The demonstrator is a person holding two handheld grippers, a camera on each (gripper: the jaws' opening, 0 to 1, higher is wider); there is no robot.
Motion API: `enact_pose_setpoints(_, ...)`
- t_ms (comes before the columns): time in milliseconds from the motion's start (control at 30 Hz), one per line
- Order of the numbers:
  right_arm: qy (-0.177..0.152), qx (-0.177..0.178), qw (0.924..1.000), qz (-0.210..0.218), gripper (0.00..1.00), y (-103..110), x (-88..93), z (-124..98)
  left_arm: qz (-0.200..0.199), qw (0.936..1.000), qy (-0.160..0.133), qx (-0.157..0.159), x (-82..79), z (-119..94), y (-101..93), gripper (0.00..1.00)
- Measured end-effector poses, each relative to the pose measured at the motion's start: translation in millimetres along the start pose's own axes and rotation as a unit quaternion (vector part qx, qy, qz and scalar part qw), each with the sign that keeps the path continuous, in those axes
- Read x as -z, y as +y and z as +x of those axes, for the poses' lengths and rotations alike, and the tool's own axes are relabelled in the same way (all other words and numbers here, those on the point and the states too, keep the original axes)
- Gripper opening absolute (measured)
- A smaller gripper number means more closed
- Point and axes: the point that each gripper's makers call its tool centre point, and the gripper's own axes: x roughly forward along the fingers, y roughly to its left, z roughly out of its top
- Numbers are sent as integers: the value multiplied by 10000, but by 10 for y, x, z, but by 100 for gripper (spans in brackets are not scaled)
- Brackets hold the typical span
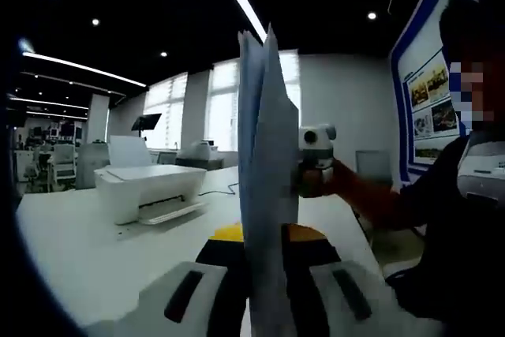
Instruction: Organize the stack of printing papers by aligning and flattening the scattered papers on the table
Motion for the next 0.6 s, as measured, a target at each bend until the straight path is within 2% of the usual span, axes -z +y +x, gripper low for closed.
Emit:
enact_pose_setpoints(33, -9, -92, 9999, -69, 0, 20, -7, -22, 23, 9999, 46, 91, 12, -2, -20, 7)
enact_pose_setpoints(133, -11, -6, 9999, -147, 0, 7, -8, -34, 200, 9998, 35, 30, -3, 25, -29, 6)
enact_pose_setpoints(400, -111, -33, 9998, -131, 0, 60, -111, -69, 85, 9998, -18, 170, -116, 20, -125, 6)
enact_pose_setpoints(533, -140, -151, 9997, 135, 0, 139, -167, -85, -353, 9990, -45, 284, -164, 7, -187, 6)
enact_pose_setpoints(600, -164, -178, 9988, 431, 0, 162, -176, -86, -472, 9984, -52, 323, -169, 8, -211, 6)
